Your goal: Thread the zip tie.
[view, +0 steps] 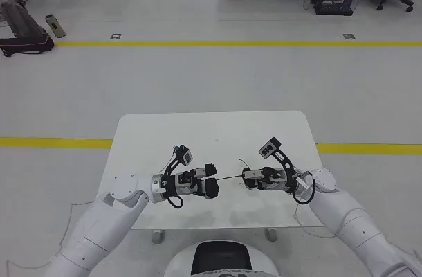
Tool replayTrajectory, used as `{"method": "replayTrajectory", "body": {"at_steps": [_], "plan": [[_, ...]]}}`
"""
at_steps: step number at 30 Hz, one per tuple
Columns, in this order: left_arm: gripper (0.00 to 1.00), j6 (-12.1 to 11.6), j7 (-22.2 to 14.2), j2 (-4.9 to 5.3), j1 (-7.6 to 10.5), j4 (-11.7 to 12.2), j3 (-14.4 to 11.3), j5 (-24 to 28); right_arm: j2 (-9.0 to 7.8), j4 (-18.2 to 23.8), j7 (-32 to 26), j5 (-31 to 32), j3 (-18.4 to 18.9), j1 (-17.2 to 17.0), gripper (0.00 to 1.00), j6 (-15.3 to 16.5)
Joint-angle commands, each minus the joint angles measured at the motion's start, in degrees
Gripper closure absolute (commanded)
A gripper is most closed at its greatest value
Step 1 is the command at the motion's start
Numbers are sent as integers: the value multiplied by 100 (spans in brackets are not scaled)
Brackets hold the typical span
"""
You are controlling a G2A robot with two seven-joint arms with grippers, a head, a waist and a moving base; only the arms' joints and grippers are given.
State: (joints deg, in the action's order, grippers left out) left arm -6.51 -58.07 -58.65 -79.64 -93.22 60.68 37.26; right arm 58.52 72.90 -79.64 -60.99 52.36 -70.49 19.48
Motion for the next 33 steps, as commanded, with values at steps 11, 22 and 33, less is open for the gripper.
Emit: {"method": "replayTrajectory", "body": {"at_steps": [11,22,33], "plan": [[0,5,425,-41,111,5,-194,-156,96,199,522,282,-26,-105,100,-73],[0,-36,597,-49,117,-23,-219,-226,128,330,817,526,-12,-145,100,-125],[0,-5,616,-46,182,17,-257,-239,189,331,991,763,72,-158,100,-199]]}}
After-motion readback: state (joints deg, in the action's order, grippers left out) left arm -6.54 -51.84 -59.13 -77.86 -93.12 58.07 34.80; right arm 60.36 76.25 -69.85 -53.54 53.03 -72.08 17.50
